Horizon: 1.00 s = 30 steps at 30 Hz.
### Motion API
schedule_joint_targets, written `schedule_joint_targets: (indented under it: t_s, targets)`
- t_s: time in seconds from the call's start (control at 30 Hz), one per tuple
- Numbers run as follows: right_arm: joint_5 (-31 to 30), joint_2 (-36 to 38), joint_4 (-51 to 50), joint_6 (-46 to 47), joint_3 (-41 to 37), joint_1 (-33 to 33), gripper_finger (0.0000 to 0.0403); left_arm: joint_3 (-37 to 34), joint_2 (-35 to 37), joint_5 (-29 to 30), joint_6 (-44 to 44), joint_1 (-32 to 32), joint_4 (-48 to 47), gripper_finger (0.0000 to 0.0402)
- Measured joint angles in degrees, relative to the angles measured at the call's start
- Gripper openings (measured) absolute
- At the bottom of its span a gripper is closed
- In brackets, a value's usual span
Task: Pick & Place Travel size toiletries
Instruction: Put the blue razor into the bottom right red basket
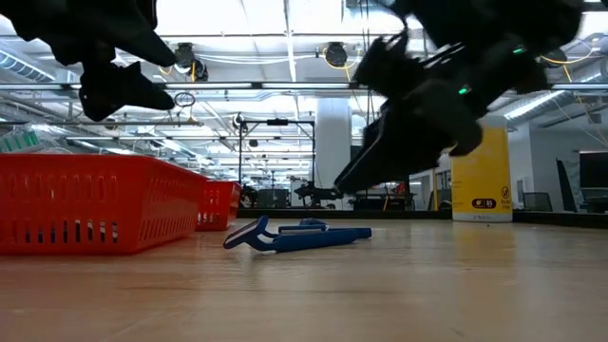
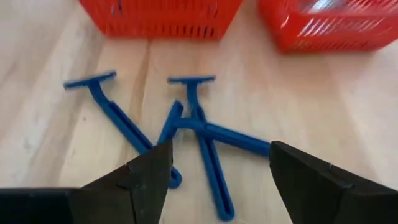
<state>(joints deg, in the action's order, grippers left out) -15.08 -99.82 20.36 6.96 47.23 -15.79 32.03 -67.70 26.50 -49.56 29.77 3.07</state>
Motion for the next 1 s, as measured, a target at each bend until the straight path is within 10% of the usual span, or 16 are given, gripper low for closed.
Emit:
schedule_joint_targets:
  t_s: [0.53,1.0]
  targets:
    - [21.23,-6.38,-21.16,-18.11,14.66,11.61,0.0253,0.0,0.0,-1.04,3.51,-0.63,0.52,0.0241]
    - [22.28,-11.66,-20.8,-21.18,14.9,12.71,0.0184,0.0,0.0,-0.98,4.46,-0.63,0.47,0.0241]
